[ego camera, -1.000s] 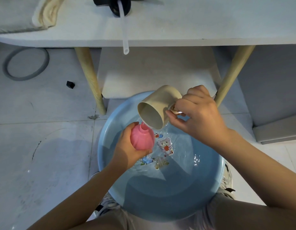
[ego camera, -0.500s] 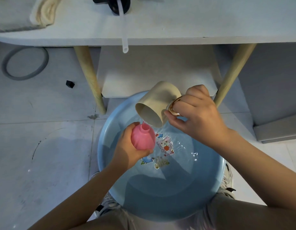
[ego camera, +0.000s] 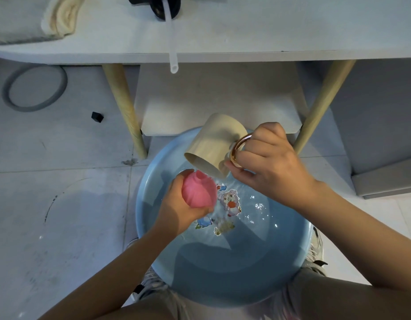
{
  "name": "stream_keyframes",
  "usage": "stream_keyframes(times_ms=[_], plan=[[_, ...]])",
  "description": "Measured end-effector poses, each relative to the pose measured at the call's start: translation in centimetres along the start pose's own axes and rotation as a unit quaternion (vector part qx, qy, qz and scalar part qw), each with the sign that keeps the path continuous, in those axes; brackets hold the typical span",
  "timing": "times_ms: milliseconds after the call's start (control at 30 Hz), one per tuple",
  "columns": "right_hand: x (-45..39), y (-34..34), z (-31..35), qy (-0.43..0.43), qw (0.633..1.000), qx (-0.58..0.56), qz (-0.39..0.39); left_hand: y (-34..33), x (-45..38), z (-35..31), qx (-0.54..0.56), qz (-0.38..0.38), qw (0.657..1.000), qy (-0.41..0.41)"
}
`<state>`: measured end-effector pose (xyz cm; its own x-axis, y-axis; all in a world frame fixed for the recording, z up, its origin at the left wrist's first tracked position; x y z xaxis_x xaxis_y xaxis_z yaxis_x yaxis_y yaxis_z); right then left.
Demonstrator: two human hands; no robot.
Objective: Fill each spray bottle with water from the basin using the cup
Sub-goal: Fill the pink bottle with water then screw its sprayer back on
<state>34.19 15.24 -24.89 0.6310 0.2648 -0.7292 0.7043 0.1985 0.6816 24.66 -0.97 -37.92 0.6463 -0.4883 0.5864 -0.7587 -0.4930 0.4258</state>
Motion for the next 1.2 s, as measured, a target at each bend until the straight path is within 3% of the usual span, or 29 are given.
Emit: stream_keyframes(times_ms=[667,767,867,1034,1200], plan=[[-0.1,0.0,0.2,0.012,1.0,0.002,-0.007,-0.1,-0.2,0.2,-0.004,-0.014,1.0,-0.011],[0.1,-0.1,-0.2,-0.026,0.999,0.02,-0.006,-0.2,-0.3,0.4,0.011,-0.014,1.0,-0.016],[1.0,-0.4,-0.9,-0.119,0.992,0.045,-0.002,0.0,-0.4,0.9,0.031,-0.019,0.999,-0.02],[4.0,-2.3,-2.4,-0.231,0.968,0.064,0.075,0.0,-0.6,1.2,0.016,-0.064,0.997,-0.039],[7.7,-5.6,-2.7,-0.264,0.94,0.067,0.203,0.3,-1.1,1.7,0.024,-0.094,0.994,-0.049]])
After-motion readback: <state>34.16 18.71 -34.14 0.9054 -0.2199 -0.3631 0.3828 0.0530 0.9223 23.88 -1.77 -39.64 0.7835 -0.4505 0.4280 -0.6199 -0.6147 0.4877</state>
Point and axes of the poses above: each hand's wrist, its own x-axis away from the middle knuckle, its own y-axis out of the back of the hand, z = x × y, the point moved 4 cm from there along -x, towards the middle knuckle, and after that the axes turned 13 degrees about y, right-handed, at the moved point
